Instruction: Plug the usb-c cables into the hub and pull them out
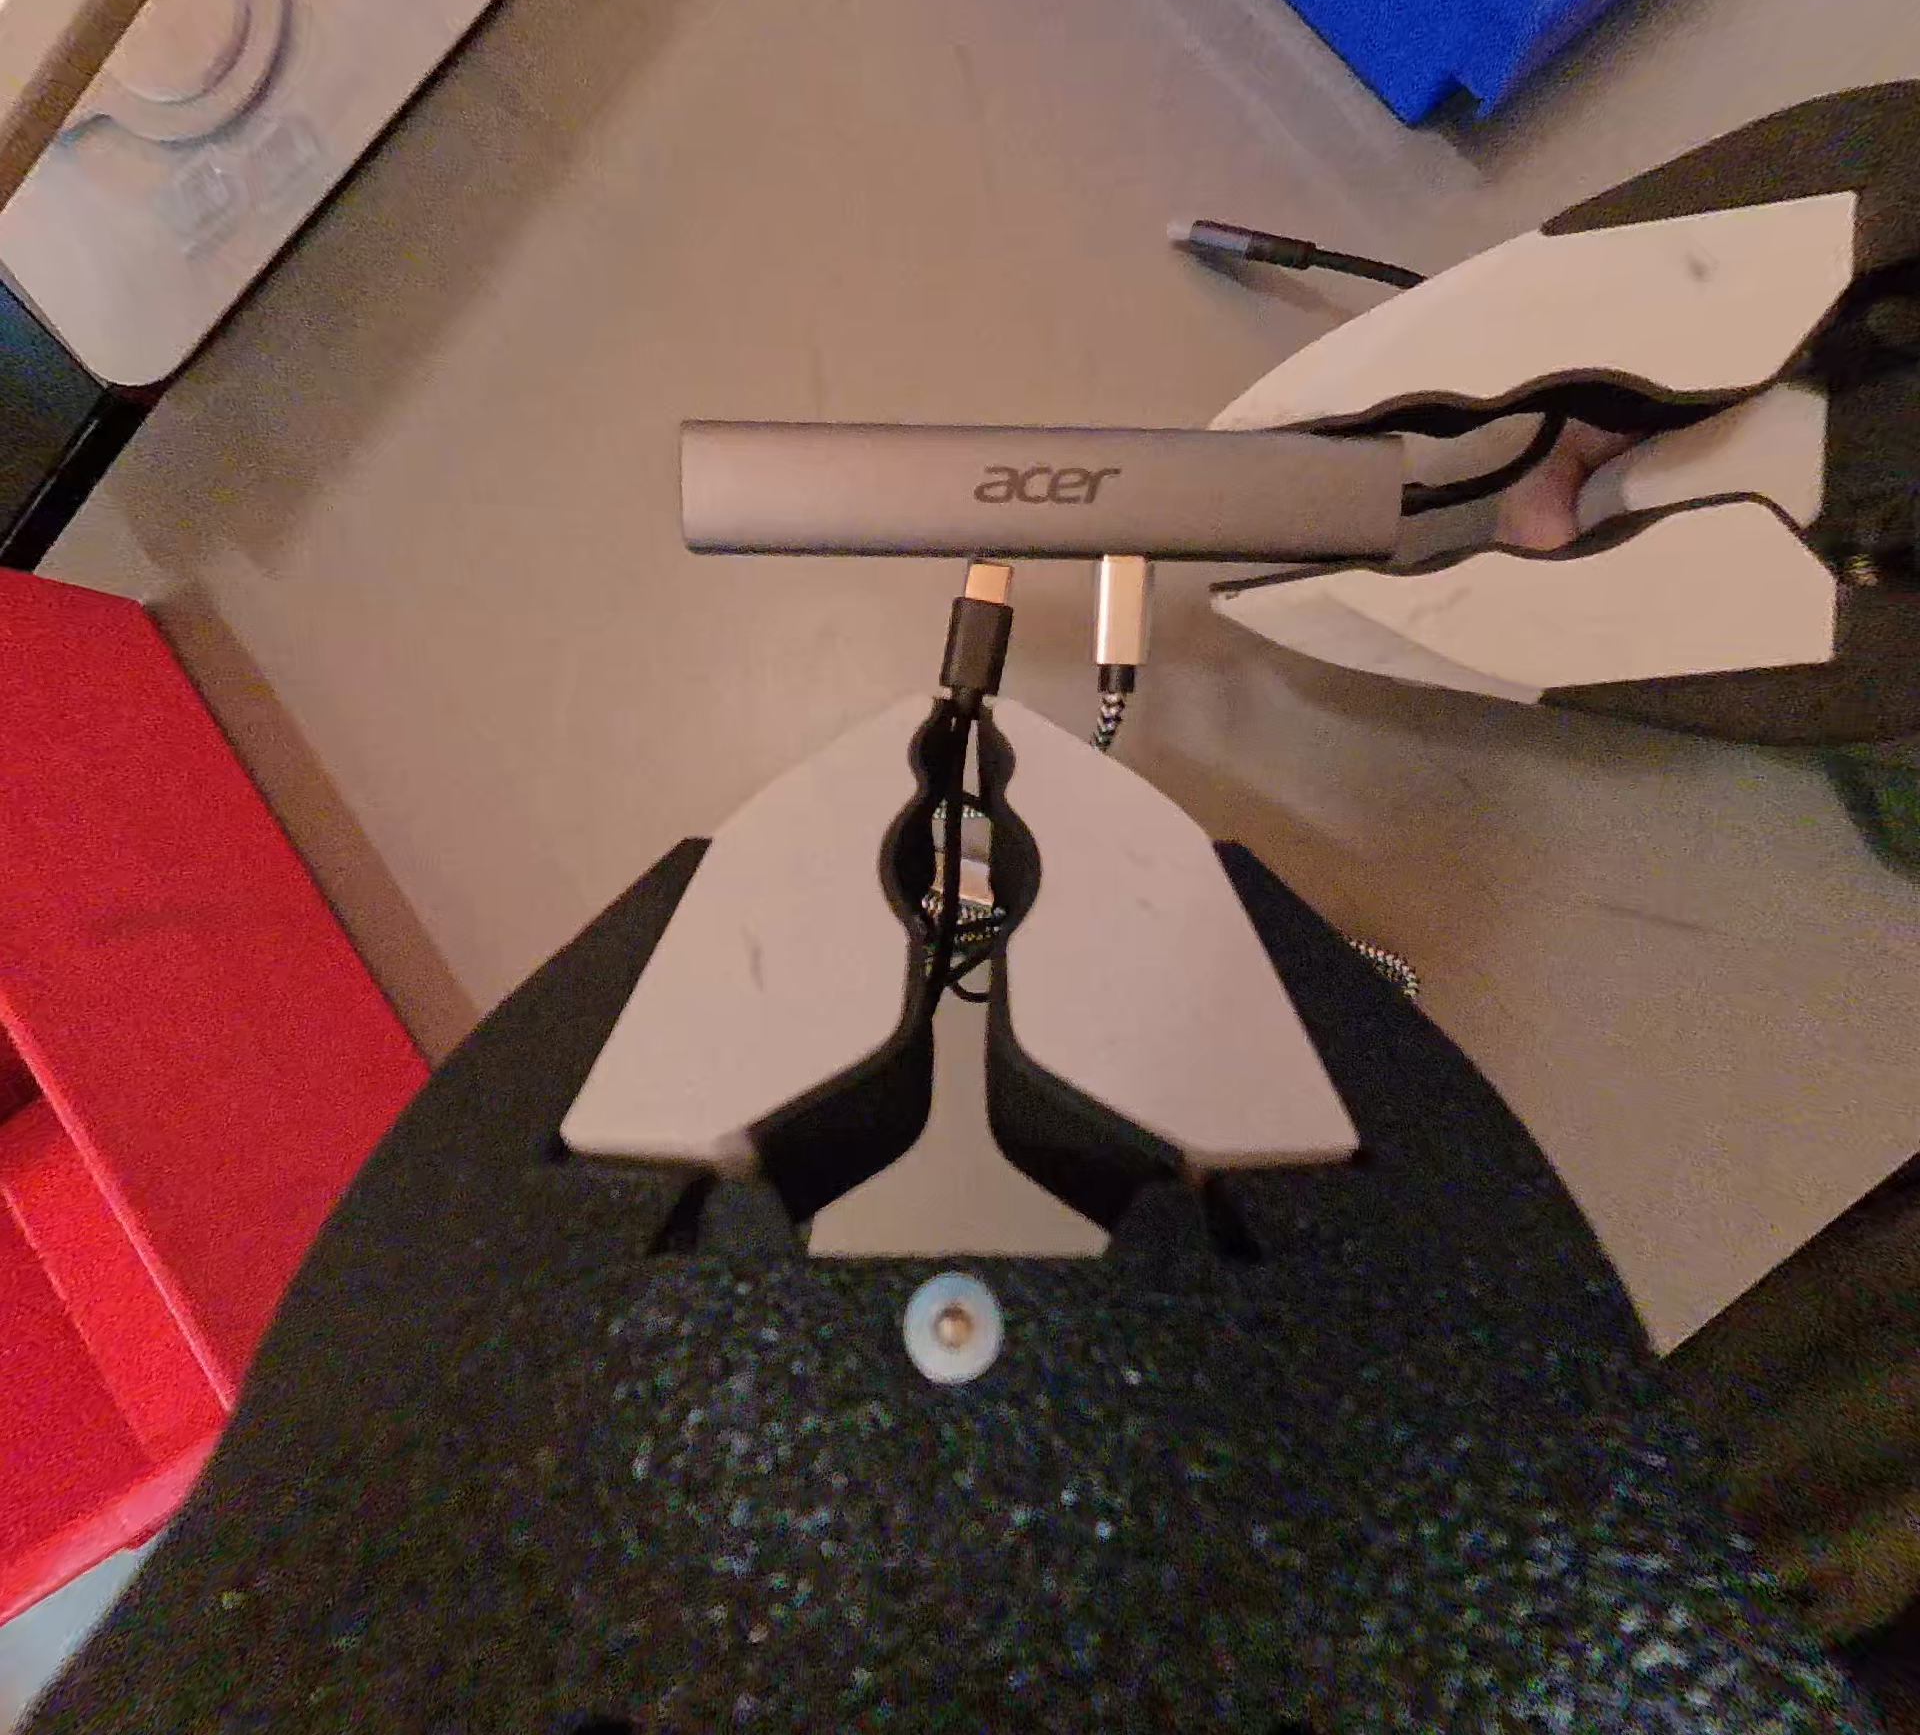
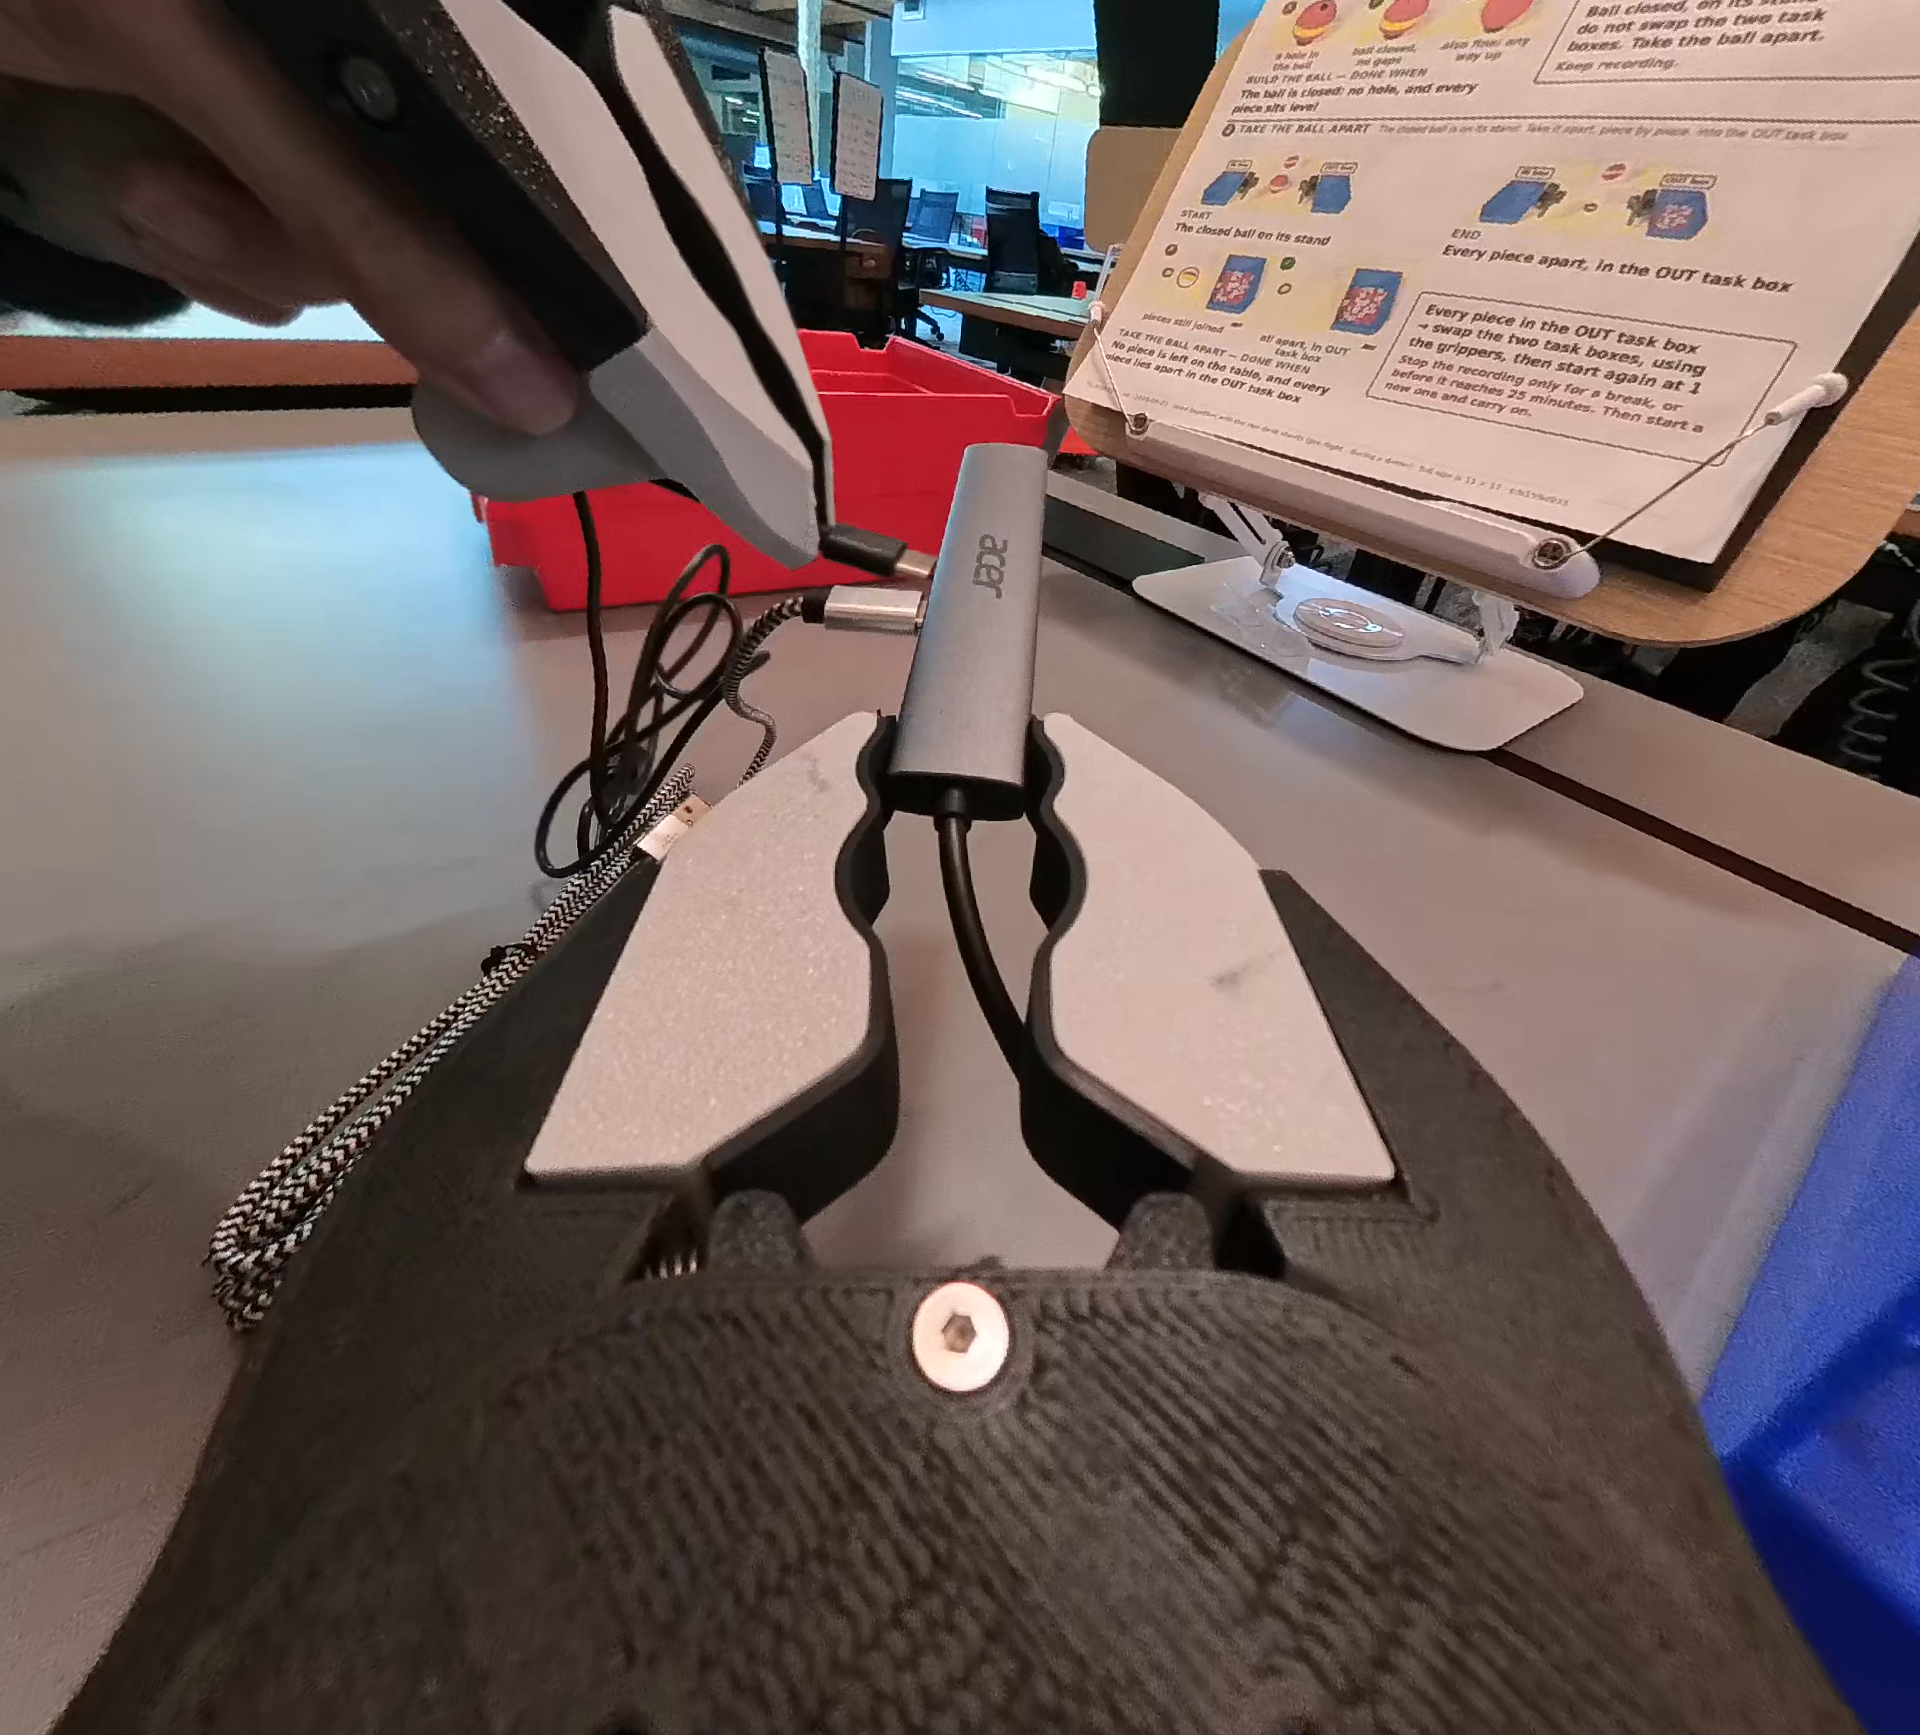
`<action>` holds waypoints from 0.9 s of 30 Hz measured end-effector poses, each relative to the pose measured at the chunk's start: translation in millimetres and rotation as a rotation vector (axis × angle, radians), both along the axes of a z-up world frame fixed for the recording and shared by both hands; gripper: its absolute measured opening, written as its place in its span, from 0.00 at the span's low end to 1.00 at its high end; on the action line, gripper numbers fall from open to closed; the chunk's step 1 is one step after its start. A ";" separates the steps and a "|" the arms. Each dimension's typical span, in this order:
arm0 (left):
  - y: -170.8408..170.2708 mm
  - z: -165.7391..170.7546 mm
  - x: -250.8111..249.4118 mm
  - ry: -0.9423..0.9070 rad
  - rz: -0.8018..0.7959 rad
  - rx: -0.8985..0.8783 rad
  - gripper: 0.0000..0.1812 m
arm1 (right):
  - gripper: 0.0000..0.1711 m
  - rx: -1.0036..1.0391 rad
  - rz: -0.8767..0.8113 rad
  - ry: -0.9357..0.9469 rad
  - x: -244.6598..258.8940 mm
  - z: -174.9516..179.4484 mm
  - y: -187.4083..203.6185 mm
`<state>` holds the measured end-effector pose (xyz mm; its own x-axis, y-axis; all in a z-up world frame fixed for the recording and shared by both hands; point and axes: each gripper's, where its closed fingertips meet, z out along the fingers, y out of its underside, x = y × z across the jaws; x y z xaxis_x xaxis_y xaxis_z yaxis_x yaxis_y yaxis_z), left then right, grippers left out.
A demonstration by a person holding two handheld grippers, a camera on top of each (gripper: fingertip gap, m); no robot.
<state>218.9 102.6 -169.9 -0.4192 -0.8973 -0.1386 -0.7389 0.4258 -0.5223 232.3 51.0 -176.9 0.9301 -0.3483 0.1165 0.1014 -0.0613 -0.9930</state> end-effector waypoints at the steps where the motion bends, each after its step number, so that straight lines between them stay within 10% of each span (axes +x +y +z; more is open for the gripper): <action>1: -0.3 0.4 0.6 -0.005 0.003 -0.005 0.02 | 0.14 -0.002 -0.003 -0.003 0.2 -0.1 0.1; 27: -8.8 7.5 8.1 -0.291 -0.069 -0.038 0.02 | 0.14 0.004 -0.015 -0.001 1.2 0.4 -1.0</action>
<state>227.0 93.9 -162.3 -0.4265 -0.8750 -0.2289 -0.5256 0.4457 -0.7246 233.5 50.0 -176.5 0.9248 -0.3624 0.1159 0.1014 -0.0589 -0.9931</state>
